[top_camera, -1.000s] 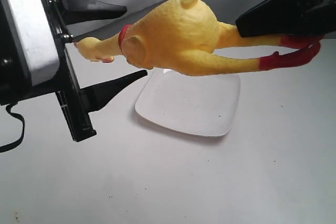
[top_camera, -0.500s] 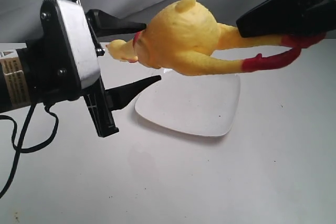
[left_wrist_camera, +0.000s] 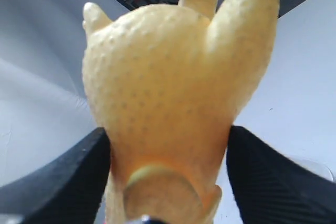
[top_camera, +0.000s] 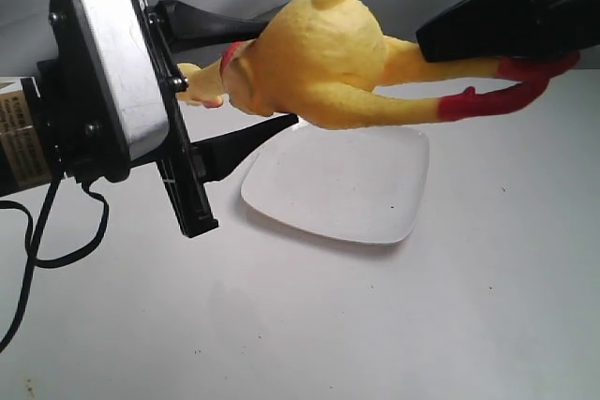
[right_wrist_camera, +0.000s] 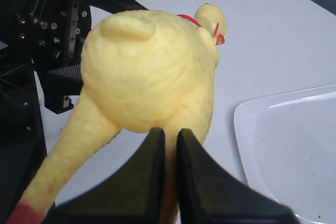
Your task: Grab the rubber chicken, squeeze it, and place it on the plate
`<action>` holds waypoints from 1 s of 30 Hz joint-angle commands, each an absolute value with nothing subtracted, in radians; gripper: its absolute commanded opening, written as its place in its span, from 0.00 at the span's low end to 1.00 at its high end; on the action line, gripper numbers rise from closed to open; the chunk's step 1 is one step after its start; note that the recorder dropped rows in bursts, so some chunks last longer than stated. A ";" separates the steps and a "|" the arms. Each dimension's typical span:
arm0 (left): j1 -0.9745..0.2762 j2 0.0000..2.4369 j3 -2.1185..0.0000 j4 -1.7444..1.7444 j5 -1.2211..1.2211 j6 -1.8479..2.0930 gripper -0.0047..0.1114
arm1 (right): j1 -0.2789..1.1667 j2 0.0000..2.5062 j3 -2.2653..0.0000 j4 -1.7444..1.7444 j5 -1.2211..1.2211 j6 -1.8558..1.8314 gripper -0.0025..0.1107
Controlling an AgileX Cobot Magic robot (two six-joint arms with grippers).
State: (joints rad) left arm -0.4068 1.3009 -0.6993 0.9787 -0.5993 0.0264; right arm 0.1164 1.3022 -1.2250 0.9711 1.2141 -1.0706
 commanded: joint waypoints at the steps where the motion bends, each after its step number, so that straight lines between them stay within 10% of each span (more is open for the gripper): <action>1: -0.412 1.305 -0.703 0.978 -0.634 0.028 0.40 | 0.158 1.298 -1.223 1.048 1.221 -1.068 0.02; 6: -0.412 1.305 -0.703 0.978 -0.628 -0.032 0.05 | 0.163 1.298 -1.223 1.038 1.221 -1.068 0.02; 16: -0.412 1.305 -0.703 0.978 -0.630 -0.052 0.04 | 0.163 1.298 -1.223 1.038 1.221 -1.068 0.02; 20: -0.412 1.305 -0.703 0.981 -0.628 -0.052 0.20 | 0.163 1.298 -1.223 1.038 1.221 -1.068 0.02; 24: -0.412 1.305 -0.703 0.972 -0.626 -0.148 0.66 | 0.163 1.298 -1.223 1.038 1.221 -1.068 0.02; 30: -0.412 1.305 -0.703 0.972 -0.597 -0.183 0.71 | 0.163 1.298 -1.223 1.038 1.221 -1.068 0.02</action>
